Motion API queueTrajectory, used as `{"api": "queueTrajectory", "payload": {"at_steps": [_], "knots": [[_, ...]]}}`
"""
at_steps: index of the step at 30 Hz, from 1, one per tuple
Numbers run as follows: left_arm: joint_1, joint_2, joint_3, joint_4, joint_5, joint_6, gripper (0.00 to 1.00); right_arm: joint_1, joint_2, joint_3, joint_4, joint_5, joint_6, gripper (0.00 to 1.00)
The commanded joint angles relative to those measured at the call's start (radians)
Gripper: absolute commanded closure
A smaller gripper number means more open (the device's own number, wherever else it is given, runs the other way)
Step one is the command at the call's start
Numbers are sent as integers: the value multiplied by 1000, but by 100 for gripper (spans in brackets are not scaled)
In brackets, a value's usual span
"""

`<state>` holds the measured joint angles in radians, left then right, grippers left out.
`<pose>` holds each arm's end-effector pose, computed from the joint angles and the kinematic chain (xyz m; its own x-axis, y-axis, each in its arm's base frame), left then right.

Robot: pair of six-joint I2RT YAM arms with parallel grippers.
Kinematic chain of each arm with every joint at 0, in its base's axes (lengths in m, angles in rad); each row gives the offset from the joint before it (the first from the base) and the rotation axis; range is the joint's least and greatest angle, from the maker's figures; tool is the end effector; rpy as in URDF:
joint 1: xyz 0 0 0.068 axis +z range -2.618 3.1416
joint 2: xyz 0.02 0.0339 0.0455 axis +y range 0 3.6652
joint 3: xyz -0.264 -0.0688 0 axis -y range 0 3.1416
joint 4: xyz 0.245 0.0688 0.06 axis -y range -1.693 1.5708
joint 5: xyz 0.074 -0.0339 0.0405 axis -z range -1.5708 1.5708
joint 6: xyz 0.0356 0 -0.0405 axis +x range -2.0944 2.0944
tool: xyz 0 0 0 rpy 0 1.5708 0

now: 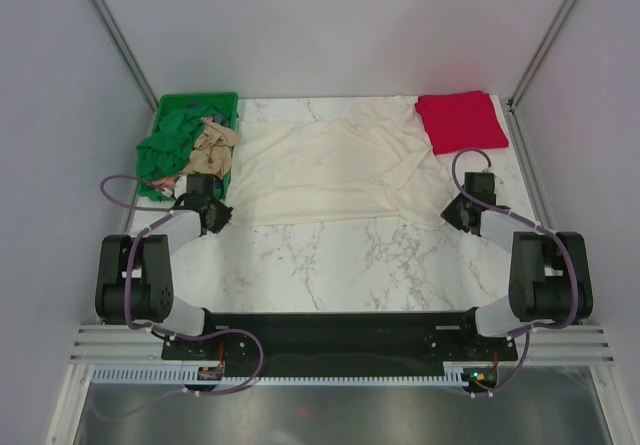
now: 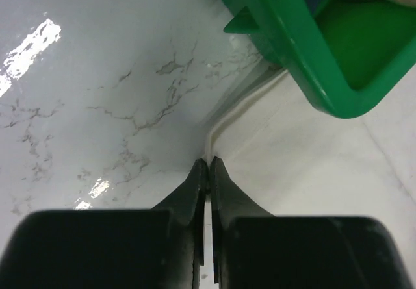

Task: Fold and stack the t-shirts

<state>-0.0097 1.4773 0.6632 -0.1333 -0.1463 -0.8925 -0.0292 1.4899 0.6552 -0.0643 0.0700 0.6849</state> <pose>0.2710 0.0026 0.1507 -0.4506 -0.7660 -0.4585 -0.6795 0.6274 -0.3803 0.2756 -0.0105 0.1496 -0.5600 0.6477 -0.5167 0.5512 0.7568 0.3513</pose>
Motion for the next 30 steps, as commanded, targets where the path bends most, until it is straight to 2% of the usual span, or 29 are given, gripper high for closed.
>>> {"api": "queueTrajectory", "payload": {"at_steps": [1, 4, 7, 10, 14, 25, 26, 28, 29, 30], "knots": [[8, 18, 42, 34, 3, 32, 98, -29, -6, 29, -46, -3, -8, 100], [8, -53, 61, -32, 10, 53, 98, -64, -66, 70, -95, 7, -15, 100], [37, -211, 46, -101, -41, 52, 98, -107, -137, 113, -168, 54, -13, 100], [68, -352, 26, -181, -23, 53, 98, -173, -216, 116, -215, 53, -1, 100], [89, -495, -34, -247, -7, 66, 98, -212, -359, 69, -216, 83, -28, 100], [93, -710, -201, -377, 125, -20, 98, -261, -417, -143, -233, 10, 39, 100], [91, -753, -249, -379, 172, -32, 98, -265, -451, -156, -241, 16, 45, 97], [91, -791, -286, -384, 191, -52, 93, -281, -482, -193, -268, 25, 73, 62], [91, -825, -306, -400, 189, -59, 84, -291, -505, -204, -270, 21, 79, 48], [91, -837, -313, -410, 188, -62, 79, -325, -510, -213, -272, 10, 82, 23]]}}
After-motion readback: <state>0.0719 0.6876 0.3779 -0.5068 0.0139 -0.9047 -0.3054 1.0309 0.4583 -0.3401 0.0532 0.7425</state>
